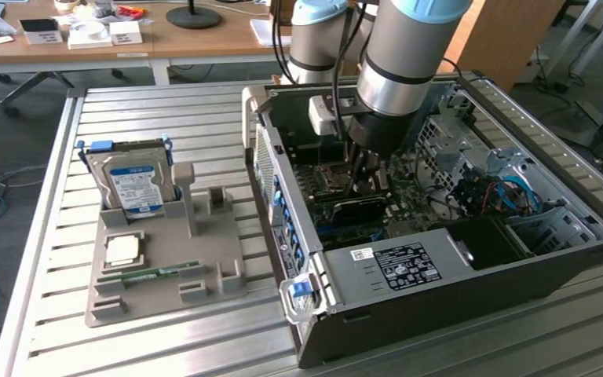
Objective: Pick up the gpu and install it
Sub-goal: 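Press down on the gpu until it lock into place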
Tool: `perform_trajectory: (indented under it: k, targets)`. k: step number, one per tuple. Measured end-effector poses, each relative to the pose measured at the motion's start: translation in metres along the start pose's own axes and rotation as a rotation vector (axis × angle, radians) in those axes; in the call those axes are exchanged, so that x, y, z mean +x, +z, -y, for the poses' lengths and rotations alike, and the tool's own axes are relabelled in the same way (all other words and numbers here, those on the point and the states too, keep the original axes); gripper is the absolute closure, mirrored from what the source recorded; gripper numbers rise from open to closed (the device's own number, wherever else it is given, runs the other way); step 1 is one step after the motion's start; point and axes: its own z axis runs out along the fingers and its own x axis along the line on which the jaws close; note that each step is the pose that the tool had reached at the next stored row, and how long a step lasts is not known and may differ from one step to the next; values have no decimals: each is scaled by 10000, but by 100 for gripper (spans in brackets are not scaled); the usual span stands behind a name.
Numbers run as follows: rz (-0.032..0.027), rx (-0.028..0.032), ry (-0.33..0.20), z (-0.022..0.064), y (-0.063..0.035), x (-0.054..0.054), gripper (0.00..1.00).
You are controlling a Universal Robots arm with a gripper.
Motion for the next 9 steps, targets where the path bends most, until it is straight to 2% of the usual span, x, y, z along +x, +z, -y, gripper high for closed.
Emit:
perform_trajectory:
  k: [9]
  targets:
    - [2,1,-1,0,4,0,89]
